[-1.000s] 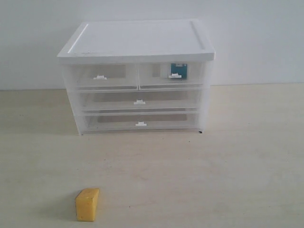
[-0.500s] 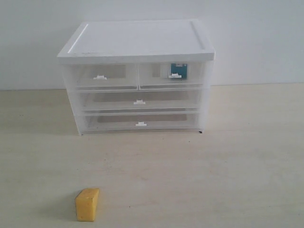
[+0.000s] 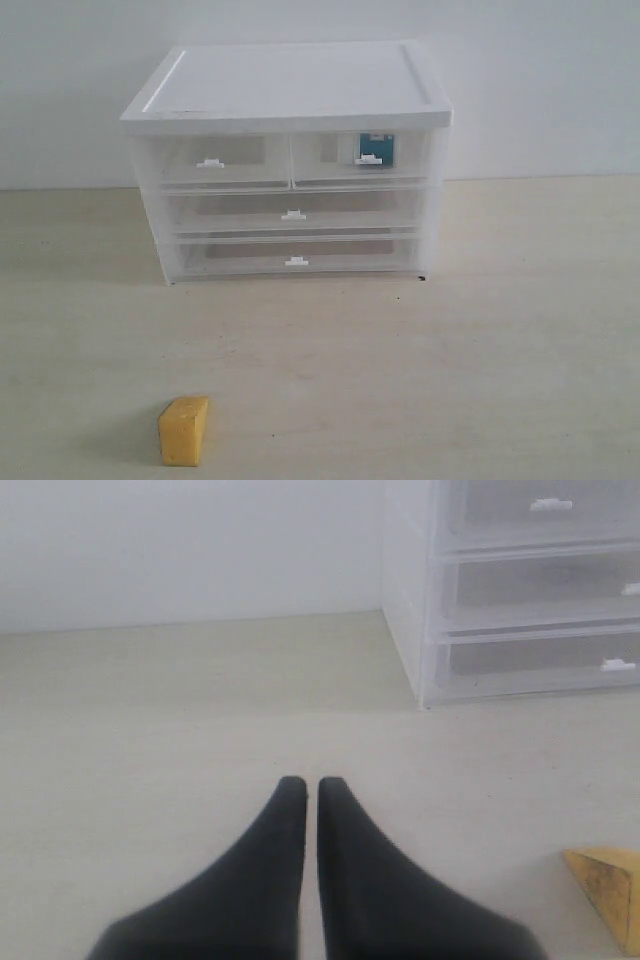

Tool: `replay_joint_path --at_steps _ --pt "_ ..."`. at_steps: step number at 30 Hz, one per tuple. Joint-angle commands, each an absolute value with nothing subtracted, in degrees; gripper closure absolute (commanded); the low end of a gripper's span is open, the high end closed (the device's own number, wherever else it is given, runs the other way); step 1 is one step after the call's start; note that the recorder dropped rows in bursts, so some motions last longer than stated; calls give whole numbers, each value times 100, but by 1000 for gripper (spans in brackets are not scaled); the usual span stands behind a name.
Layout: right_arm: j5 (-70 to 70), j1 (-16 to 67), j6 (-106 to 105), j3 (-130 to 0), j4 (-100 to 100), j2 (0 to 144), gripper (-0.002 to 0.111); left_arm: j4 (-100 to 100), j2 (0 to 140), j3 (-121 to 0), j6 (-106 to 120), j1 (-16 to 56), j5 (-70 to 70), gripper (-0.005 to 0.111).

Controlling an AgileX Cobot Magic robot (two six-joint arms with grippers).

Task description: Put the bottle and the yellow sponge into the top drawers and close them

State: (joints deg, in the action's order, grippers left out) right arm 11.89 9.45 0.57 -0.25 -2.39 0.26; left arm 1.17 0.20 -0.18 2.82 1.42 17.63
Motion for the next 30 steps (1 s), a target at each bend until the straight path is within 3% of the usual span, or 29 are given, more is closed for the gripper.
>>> replay_joint_path --at_steps 1,22,30 --pt "1556 918 -56 0 -179 0 108 111 0 0 270 122 1758 103" --pt "1567 918 -44 0 -179 0 108 310 0 0 504 122 1663 103" --pt "1567 918 -44 0 -179 0 108 -280 0 0 -112 122 -730 103"
